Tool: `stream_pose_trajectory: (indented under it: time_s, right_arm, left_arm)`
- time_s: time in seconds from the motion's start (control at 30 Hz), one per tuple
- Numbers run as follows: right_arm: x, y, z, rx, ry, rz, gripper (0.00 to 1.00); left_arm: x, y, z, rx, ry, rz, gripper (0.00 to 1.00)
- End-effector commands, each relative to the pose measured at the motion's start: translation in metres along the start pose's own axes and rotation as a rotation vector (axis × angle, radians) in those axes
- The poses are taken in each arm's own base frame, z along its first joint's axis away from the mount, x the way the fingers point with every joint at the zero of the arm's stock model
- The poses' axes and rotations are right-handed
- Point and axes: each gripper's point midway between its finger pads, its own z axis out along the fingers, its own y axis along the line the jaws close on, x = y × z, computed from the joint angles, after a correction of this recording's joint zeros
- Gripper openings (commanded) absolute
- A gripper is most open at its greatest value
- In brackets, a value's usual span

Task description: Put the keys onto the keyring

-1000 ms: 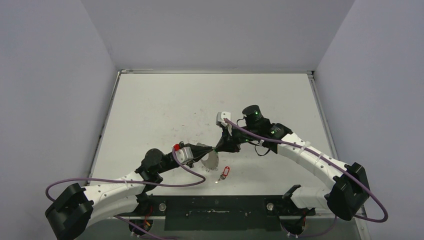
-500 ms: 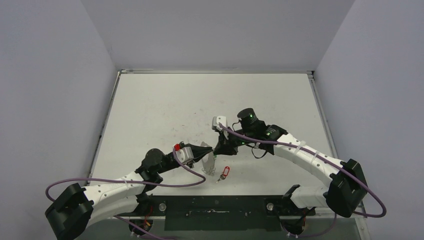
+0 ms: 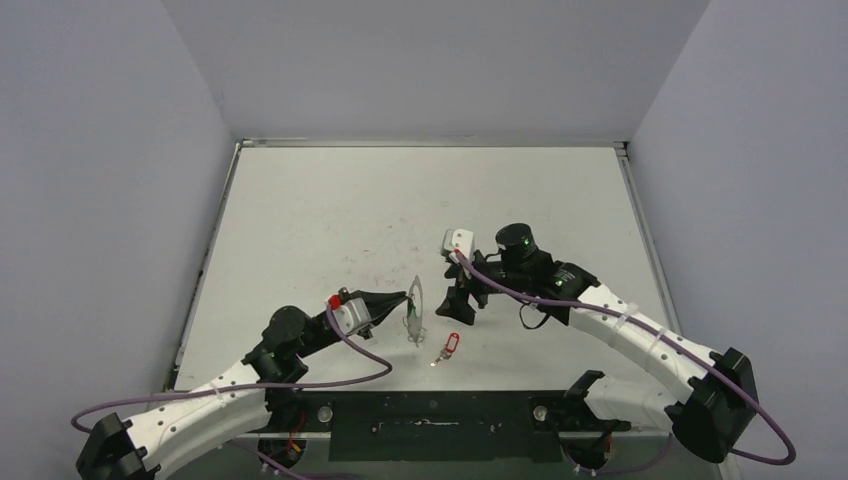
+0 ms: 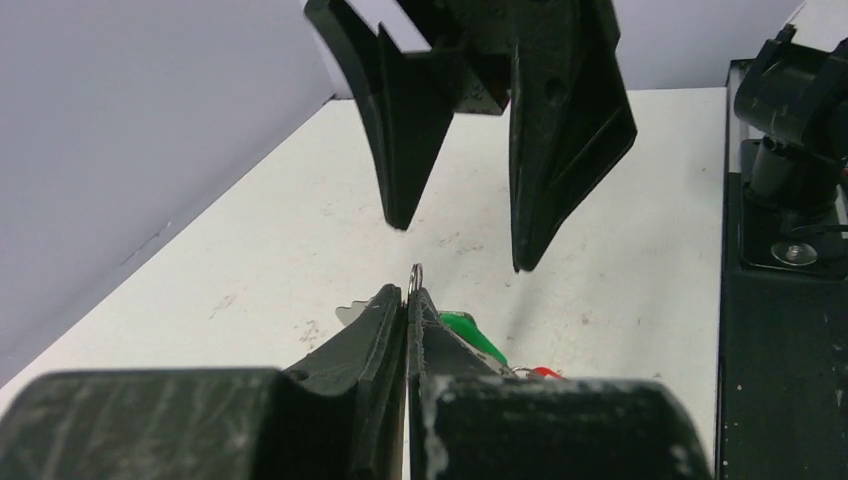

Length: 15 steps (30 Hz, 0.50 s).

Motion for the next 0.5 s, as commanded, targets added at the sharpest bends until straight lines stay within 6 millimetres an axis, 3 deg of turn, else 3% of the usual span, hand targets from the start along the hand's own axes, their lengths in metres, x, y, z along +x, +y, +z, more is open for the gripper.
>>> stream_pose_trajectory:
  time_s: [0.0, 0.1, 0.27, 0.33, 0.47]
  right_arm:
    - [-0.025, -0.019, -0.012, 0.125, -0.107, -0.034, 0.81]
    - [-0.026, -0.025, -0.015, 0.168, -0.128, -0.016, 0.84]
    - [-0.027, -0.032, -0.018, 0.238, -0.193, 0.039, 0.92]
    - [-0.025, -0.036, -0.021, 0.276, -0.227, 0.084, 0.99]
    - [-0.023, -0.043, -0.028, 0.352, -0.309, 0.165, 1.0]
  left_arm:
    - [-0.011, 0.019, -0.018, -0.104, 0.074, 0.048, 0.0]
    - [-0.014, 0.027, -0.029, -0.148, 0.141, 0.051, 0.0]
    - [0.012, 0.035, -0.039, -0.184, 0.336, 0.037, 0.0]
    - [0.025, 0.036, -0.034, -0.174, 0.395, 0.032, 0.0]
    - [0.043, 0.034, -0.009, -0.138, 0.414, 0.005, 0.0]
